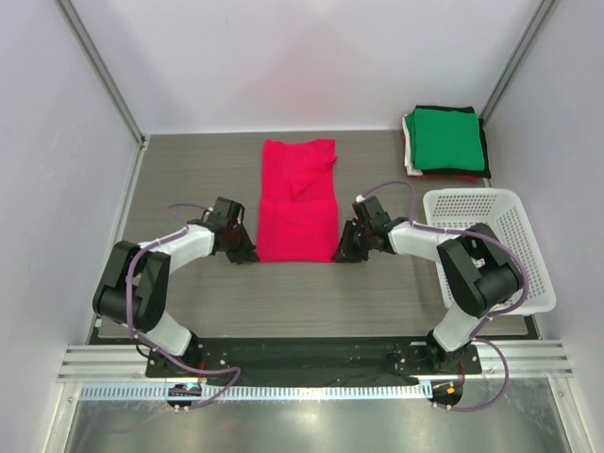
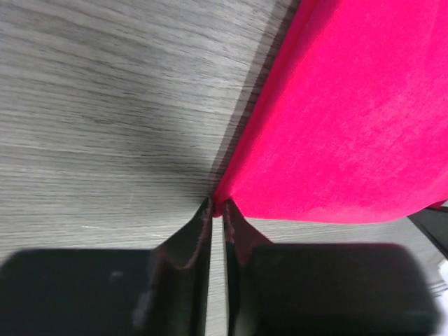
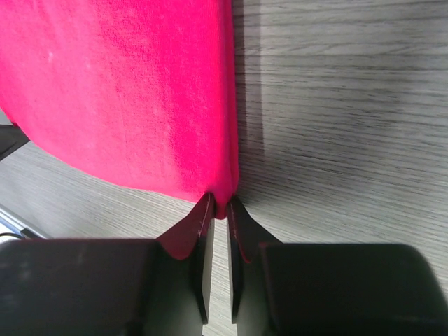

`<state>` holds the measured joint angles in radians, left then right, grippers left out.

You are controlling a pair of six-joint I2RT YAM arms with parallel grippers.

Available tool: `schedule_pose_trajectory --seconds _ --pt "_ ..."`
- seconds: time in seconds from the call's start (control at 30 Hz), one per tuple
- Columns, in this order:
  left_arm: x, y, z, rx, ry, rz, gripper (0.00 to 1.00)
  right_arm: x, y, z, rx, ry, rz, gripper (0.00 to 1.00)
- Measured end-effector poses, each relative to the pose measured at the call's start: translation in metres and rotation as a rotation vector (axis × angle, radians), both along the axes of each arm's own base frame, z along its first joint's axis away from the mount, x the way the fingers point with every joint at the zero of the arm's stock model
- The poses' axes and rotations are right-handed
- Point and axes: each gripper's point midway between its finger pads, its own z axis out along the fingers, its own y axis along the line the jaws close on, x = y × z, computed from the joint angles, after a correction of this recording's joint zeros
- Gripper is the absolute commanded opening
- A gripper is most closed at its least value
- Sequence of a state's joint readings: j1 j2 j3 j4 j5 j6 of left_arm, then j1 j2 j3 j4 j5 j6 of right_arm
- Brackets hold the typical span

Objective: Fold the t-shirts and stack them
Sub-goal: Fold the tshirt

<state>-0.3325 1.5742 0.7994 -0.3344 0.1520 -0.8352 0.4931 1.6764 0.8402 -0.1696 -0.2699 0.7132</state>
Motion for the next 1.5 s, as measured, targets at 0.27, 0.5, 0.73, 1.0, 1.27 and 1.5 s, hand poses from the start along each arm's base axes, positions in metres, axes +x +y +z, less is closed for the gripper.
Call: schedule_pose_trajectory --seconds 0.27,0.5,0.73,1.0,1.27,1.5 --pt "0.001 0.0 0.0 -0.005 0.0 0.013 0.0 0.0 -0.001 0.0 0.002 0.002 -0.002 0.01" --pt "-0.008 0.001 0.016 -0.014 -0.033 0.02 0.0 -0.008 -0.006 0.009 0.005 -0.003 -0.004 0.01" --pt "-0.041 -0.004 0.041 -0.04 -0.058 0.005 0.0 -0.029 -0.014 0.049 0.045 -0.062 -0.008 0.01" --pt "-0.092 -0.007 0.086 -0.055 -0.132 -0.024 0.0 -0.079 -0.021 0.095 0.057 -0.102 0.021 0.01" --pt "-0.104 -0.003 0.139 -0.047 -0.187 -0.014 0.0 -0.105 -0.037 0.143 0.082 -0.154 -0.033 0.01" --pt "-0.076 -0.005 0.176 0.019 -0.238 -0.003 0.0 -0.076 -0.04 0.172 -0.006 -0.199 -0.071 0.01"
